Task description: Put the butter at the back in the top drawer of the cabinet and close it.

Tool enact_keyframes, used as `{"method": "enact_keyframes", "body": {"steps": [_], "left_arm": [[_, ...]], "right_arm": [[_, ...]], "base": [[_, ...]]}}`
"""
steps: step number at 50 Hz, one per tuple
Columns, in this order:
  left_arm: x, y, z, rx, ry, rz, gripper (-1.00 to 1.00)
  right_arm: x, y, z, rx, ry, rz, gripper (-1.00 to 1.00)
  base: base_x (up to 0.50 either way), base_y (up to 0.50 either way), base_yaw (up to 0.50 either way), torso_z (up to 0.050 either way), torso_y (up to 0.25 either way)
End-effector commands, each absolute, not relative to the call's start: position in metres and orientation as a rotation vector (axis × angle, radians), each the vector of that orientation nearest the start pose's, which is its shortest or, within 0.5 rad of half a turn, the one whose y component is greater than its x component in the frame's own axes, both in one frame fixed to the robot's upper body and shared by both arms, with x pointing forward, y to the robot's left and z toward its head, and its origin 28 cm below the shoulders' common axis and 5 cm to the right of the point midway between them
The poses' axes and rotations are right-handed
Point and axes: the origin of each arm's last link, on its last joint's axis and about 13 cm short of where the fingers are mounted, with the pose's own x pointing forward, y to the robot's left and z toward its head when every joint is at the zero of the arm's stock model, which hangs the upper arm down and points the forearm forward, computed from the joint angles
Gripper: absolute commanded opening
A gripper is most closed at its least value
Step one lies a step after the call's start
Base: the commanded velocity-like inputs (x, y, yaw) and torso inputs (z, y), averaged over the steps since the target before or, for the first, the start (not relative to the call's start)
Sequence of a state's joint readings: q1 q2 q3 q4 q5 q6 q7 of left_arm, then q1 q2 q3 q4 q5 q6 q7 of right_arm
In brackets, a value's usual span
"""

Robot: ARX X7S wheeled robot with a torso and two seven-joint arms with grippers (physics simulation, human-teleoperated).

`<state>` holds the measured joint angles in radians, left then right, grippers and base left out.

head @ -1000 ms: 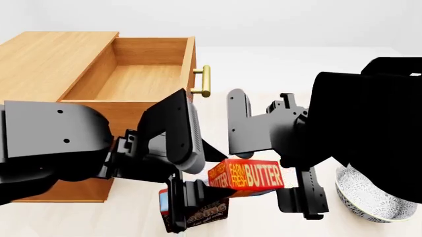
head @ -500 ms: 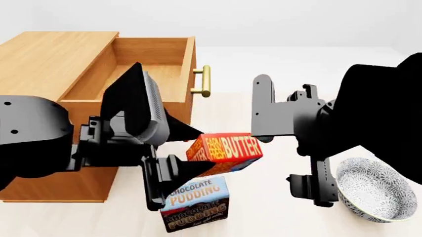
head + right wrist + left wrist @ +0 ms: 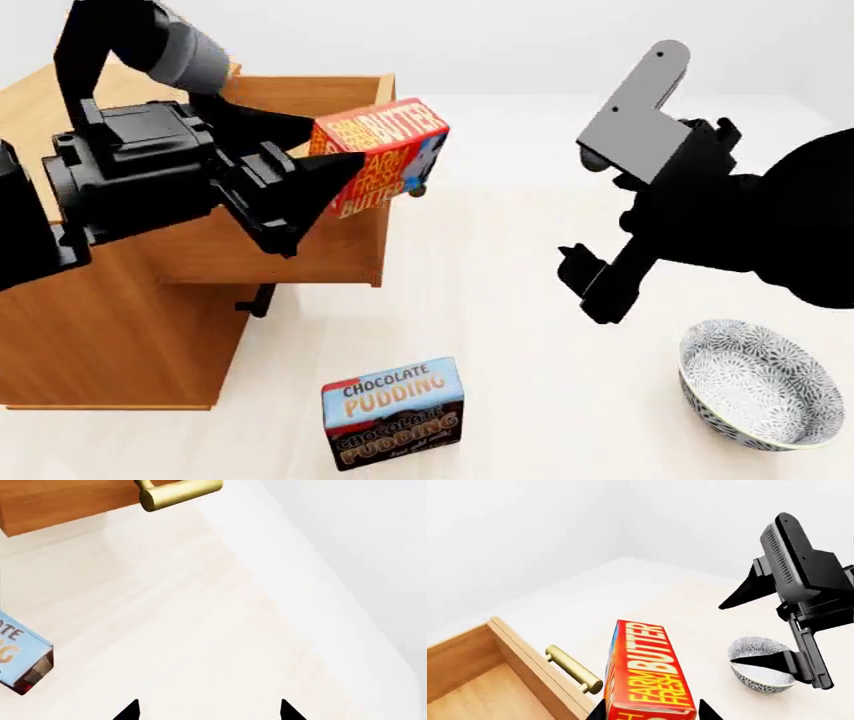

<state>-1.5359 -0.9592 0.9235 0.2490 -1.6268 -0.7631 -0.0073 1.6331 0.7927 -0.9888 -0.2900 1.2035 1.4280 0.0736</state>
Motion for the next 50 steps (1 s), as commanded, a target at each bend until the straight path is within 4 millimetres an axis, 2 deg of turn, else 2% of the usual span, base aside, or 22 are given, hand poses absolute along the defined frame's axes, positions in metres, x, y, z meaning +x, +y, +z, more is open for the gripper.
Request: {"method": "enact_keyframes", "body": {"steps": [1,9,20,27,36,50], "left_arm": [[0.267,0.27,0.365,0.055,0.0,-0.6,-1.0],[0.299,0.266,0.385,0.012,-0.009,-0.433,-1.0],[0.343,0.262,0.403,-0.052,0.016,-0.378,-1.0],[0.371,0.261,0.407,-0.103,0.017,-0.349,-1.0],[0.405,0.262,0.394,-0.128,0.052,-0.311,-1.0],[0.414,0.254,0.368,-0.131,0.093,-0.287,-1.0]], "right_arm": [[0.246,-0.162,0.296,-0.495,0.359,0.301,1.0],[0.221,-0.16,0.287,-0.39,0.202,0.316,1.0],[0.176,-0.157,0.283,-0.357,0.035,0.323,1.0],[0.154,-0.155,0.275,-0.352,-0.024,0.329,1.0],[0.146,-0.156,0.269,-0.349,-0.05,0.335,1.0],[0.146,-0.159,0.269,-0.338,-0.063,0.338,1.0]], "base": [[0.0,0.0,0.0,0.0,0.0],[0.0,0.0,0.0,0.0,0.001],[0.0,0.0,0.0,0.001,0.002],[0.0,0.0,0.0,0.0,0.001],[0.0,0.0,0.0,0.001,0.001],[0.0,0.0,0.0,0.0,0.001]]}}
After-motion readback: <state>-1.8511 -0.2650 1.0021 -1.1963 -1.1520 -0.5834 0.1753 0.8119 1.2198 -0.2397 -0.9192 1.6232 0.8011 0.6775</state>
